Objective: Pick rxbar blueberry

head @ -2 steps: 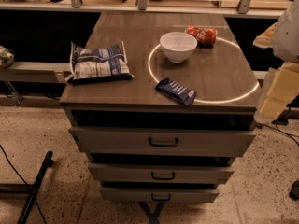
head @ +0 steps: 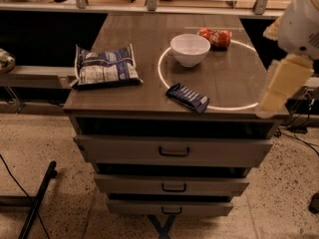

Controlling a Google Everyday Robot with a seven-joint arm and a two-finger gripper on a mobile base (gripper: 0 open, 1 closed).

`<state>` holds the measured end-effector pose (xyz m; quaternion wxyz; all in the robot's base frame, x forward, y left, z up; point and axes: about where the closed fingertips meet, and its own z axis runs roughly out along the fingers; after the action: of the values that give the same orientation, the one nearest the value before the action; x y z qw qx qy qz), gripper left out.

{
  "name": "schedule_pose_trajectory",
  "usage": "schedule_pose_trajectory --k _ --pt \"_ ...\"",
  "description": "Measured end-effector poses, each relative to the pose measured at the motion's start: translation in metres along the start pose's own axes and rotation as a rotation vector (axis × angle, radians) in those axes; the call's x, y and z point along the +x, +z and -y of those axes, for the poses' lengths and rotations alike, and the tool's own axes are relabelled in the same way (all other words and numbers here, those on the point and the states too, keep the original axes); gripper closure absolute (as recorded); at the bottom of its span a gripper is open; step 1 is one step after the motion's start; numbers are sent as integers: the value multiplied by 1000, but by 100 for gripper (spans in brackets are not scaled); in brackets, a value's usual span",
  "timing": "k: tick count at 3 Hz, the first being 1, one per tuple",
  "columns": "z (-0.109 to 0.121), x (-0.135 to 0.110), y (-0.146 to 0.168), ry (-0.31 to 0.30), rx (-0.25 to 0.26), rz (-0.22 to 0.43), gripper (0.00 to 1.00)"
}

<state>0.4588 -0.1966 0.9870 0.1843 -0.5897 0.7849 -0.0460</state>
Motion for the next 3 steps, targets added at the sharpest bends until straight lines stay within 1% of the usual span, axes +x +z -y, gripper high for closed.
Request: schedule_pose_trajectory --k 1,2,3 --pt "22 -38 -4 49 45 17 0" --pt "14 -68 -13 147 66 76 0" --pt "13 -71 -15 182 68 84 0"
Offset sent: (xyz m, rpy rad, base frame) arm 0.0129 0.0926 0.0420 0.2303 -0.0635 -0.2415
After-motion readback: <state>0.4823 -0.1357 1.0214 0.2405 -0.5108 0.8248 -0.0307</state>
